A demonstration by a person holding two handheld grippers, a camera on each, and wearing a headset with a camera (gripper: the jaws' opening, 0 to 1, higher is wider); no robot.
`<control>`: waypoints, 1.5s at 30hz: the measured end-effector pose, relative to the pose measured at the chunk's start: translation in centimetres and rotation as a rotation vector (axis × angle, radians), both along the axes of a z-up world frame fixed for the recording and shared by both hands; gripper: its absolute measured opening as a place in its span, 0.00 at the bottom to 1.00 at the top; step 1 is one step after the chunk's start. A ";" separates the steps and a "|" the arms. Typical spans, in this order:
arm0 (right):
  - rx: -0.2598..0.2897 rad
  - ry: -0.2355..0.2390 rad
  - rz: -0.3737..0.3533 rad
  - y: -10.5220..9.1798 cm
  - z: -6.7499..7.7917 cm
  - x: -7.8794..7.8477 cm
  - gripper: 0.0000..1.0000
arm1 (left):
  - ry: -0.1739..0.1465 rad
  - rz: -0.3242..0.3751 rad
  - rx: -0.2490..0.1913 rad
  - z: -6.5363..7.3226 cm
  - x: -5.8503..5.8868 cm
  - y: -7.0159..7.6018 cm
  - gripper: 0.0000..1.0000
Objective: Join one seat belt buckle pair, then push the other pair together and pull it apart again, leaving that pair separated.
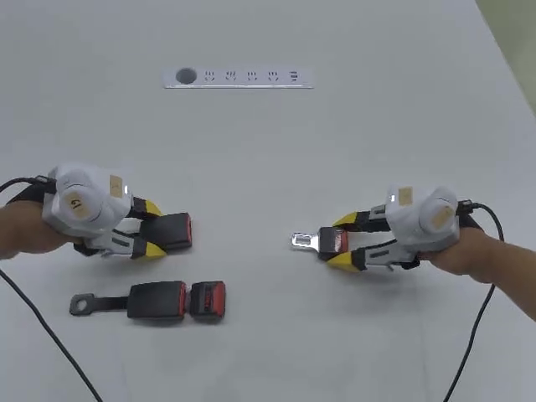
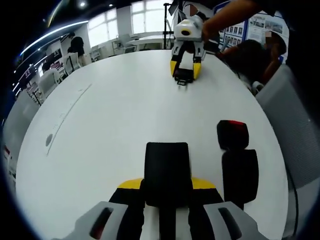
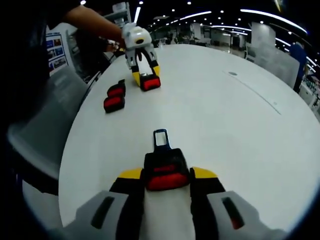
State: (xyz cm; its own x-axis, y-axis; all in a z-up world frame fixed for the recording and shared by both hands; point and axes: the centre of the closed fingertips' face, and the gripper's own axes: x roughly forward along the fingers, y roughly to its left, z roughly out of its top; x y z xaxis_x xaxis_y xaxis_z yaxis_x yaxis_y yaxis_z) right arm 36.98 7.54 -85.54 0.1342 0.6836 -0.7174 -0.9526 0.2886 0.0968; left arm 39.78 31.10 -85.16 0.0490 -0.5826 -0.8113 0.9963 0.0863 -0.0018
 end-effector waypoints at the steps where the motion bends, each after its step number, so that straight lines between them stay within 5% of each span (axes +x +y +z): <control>1: -0.001 -0.001 0.006 0.0 0.0 0.0 0.36 | 0.001 -0.003 0.003 0.0 0.0 0.0 0.35; 18: 0.022 0.002 0.020 1.0 0.1 0.0 0.36 | 0.000 -0.047 0.027 -0.2 0.0 -0.2 0.35; 45: 0.092 0.006 0.077 7.3 -0.1 1.4 0.36 | 0.003 -0.065 0.045 -0.3 -0.1 -0.3 0.34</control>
State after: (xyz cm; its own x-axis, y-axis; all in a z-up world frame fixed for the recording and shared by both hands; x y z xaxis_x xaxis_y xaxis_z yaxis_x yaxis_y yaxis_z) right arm 38.35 14.86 -85.66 0.0748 0.7545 -0.6521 -0.9709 0.2043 0.1250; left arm 39.69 30.84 -85.47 0.0099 -0.5473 -0.8369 0.9998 0.0219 -0.0024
